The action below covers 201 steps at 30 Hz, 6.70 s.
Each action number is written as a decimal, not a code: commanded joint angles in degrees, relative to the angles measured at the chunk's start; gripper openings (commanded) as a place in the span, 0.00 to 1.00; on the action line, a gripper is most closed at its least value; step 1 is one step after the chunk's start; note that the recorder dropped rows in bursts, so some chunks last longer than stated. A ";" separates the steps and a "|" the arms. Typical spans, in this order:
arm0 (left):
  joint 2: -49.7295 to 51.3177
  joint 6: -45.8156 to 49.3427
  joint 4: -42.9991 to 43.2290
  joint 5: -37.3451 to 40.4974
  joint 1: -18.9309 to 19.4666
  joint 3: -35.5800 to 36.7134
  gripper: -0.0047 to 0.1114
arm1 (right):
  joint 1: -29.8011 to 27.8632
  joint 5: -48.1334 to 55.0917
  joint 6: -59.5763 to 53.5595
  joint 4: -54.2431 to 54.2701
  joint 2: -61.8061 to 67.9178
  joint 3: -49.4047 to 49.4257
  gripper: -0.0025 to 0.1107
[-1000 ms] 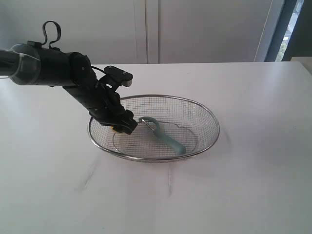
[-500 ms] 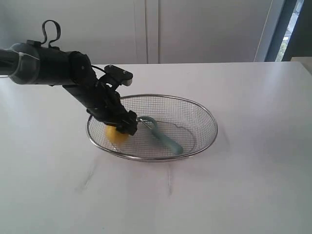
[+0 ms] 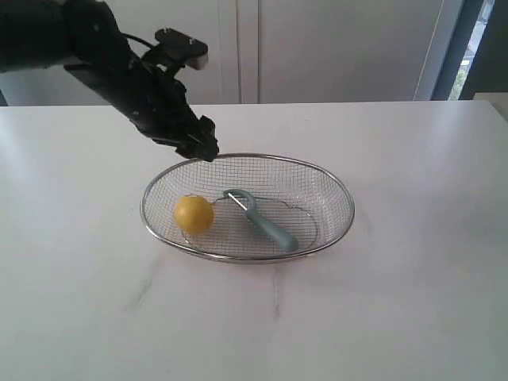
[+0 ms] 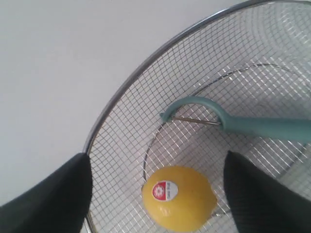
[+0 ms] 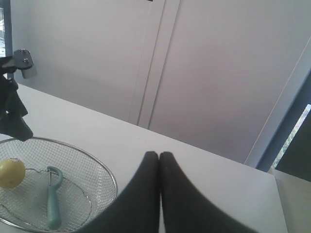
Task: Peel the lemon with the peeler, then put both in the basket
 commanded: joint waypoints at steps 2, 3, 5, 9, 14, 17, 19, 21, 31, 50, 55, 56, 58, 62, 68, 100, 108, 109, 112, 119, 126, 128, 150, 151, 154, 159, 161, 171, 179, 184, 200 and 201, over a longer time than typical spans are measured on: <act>-7.16 -0.08 -0.11 11.52 0.14 -0.55 0.47 | -0.57 -0.43 -0.16 -0.64 -0.27 0.14 0.02; -8.38 -0.08 -0.11 13.85 0.14 -0.55 0.42 | -0.57 -0.43 -0.16 -0.64 -0.27 0.14 0.02; -10.82 -0.08 -0.11 17.50 0.14 -0.55 0.32 | -0.57 -0.30 -0.17 -0.64 -0.27 0.14 0.02; -15.81 -0.08 -0.11 21.88 0.14 -0.44 0.15 | -0.57 -0.04 -0.17 -1.34 -0.27 0.29 0.02; -23.72 0.16 -0.11 22.11 0.14 1.54 0.04 | -0.57 -0.32 -0.17 -1.92 -0.46 1.47 0.02; -28.68 0.16 -0.01 22.88 0.14 3.94 0.04 | -0.57 -0.46 -0.17 -1.92 -0.51 2.23 0.02; -32.42 0.16 -0.02 23.00 0.14 6.47 0.04 | -0.57 -0.73 -0.17 -2.10 -0.51 2.79 0.02; -36.21 0.16 0.51 23.00 0.14 9.38 0.04 | -0.57 -0.87 -0.17 -2.15 -0.51 3.19 0.02; -54.45 -6.40 6.02 22.43 0.14 24.02 0.04 | -0.57 -0.74 10.58 -2.15 -0.51 6.59 0.02; -76.41 -17.11 17.59 27.44 0.14 42.75 0.04 | -0.57 -0.49 12.48 -1.41 -0.51 6.70 0.02; -76.41 -17.11 17.59 27.44 0.14 42.75 0.04 | -0.57 -0.49 12.48 -1.41 -0.51 6.70 0.02; -76.41 -17.11 17.59 27.44 0.14 42.75 0.04 | -0.57 -0.49 12.48 -1.41 -0.51 6.70 0.02; -76.41 -17.11 17.59 27.44 0.14 42.75 0.04 | -0.57 -0.49 12.48 -1.41 -0.51 6.70 0.02; -76.41 -17.11 17.59 27.44 0.14 42.75 0.04 | -0.57 -0.49 12.48 -1.41 -0.51 6.70 0.02; -76.41 -16.76 17.59 27.48 0.14 42.86 0.04 | -0.57 -0.49 12.48 -1.41 -0.51 6.70 0.02; -96.76 -26.70 3.28 -30.98 22.83 87.53 0.04 | -0.57 -0.36 12.48 -1.07 -0.51 6.70 0.02; -104.42 -20.34 4.61 -17.90 27.00 87.53 0.04 | -0.57 -0.48 12.48 -0.88 -0.64 6.70 0.02; -104.42 -20.11 4.61 -17.78 27.08 87.53 0.04 | -0.57 -0.48 12.48 -0.92 -0.75 6.70 0.02; -104.42 -17.65 4.74 -17.64 27.08 87.53 0.04 | -0.57 -0.49 12.48 -0.67 -0.76 6.70 0.02; -104.42 -17.22 4.32 -17.64 28.45 87.53 0.04 | -0.57 -0.49 12.48 -0.67 -0.76 6.70 0.02; -104.42 -18.83 4.07 -17.50 30.53 87.53 0.04 | -0.57 -0.49 12.48 -0.67 -0.76 6.70 0.02; -104.42 -18.83 4.07 -17.50 30.53 87.53 0.04 | -0.57 -0.49 12.48 -0.67 -0.76 6.70 0.02; -104.42 -18.83 4.18 -18.00 24.93 87.53 0.04 | -0.57 -0.38 12.48 -0.67 -0.76 6.70 0.02; -104.42 -18.83 4.18 -18.00 24.84 87.53 0.04 | -0.57 -0.38 12.48 -0.67 -0.76 6.70 0.02; -104.42 -18.83 4.18 -18.00 24.79 87.53 0.04 | -0.57 -0.38 12.48 -0.67 -0.76 6.70 0.02; -104.42 -18.83 4.18 -18.00 24.79 87.53 0.04 | -0.57 -0.38 12.48 -0.67 -0.76 6.70 0.02; -104.42 -18.83 4.18 -18.00 24.79 87.53 0.04 | -0.57 -0.49 12.48 -0.67 -0.76 6.70 0.02; -104.42 -18.83 4.18 -18.00 24.79 87.53 0.04 | -12.53 -1.54 12.48 -0.10 -3.79 8.32 0.02; -104.42 -18.83 4.18 -18.00 24.79 87.53 0.04 | -37.67 -17.78 28.63 3.03 -15.94 20.89 0.02; -104.42 -18.83 4.18 -18.00 24.79 87.53 0.04 | -42.47 -19.82 34.99 3.86 -23.02 29.09 0.02; -104.42 -18.83 4.18 -18.00 24.81 87.53 0.04 | -37.40 -17.58 -9.22 28.69 -23.02 43.39 0.02; -104.42 -18.83 4.18 -18.00 24.81 87.53 0.04 | -36.49 -17.58 -10.16 28.69 -23.02 43.39 0.02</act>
